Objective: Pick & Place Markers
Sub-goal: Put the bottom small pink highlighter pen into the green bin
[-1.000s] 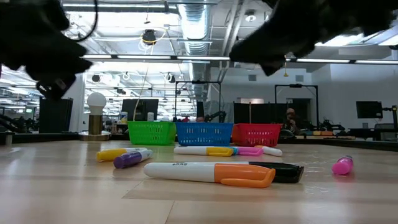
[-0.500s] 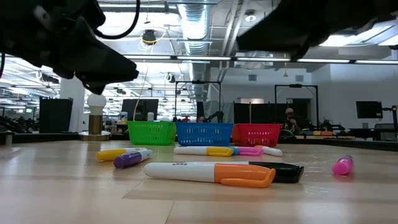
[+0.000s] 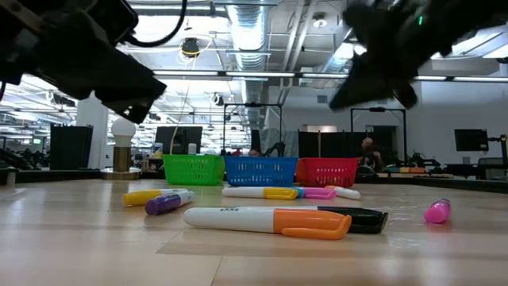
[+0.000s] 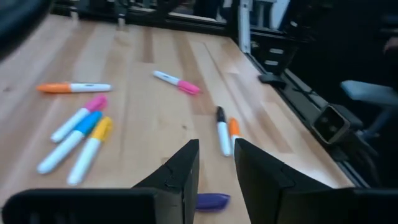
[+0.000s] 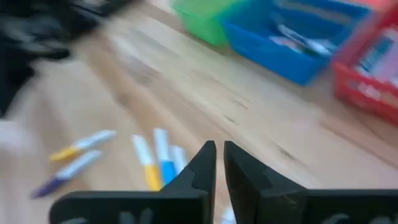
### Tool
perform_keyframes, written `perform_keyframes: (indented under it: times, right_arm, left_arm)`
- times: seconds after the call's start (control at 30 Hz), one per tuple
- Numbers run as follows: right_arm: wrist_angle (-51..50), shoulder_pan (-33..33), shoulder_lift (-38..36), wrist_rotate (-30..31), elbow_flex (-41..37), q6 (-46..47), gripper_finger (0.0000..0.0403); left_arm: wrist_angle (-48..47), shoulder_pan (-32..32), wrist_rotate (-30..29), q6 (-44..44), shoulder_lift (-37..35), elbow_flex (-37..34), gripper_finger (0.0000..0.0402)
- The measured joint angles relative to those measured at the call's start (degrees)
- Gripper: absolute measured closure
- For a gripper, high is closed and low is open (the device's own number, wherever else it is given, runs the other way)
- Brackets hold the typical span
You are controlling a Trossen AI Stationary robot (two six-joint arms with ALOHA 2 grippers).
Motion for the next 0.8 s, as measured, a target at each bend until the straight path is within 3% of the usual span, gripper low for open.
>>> perform_keyframes:
  times: [0.23,0.47,0.63,0.8]
  right_arm:
    - [-2.9,-2.2,3.4,-1.7,0.0,4.4,0.0397]
    - [-0.8,-1.6,3.4,-12.0,0.0,-1.1,0.0359]
    - [-2.0,1.0,3.4,-24.3,3.0,-18.6,0.0326]
    - [-2.9,5.2,3.3,-36.2,5.0,-39.1,0.0320]
  left_arm:
    - [0.0,1.2,-0.2,0.1,0.0,0.0,0.0300]
    - [-0.1,0.5,0.0,0.0,0.0,0.0,0.0300]
    - [-0.1,0.4,0.0,0.1,0.0,0.0,0.0300]
    - [-0.1,0.9,-0.1,0.6,0.0,0.0,0.0300]
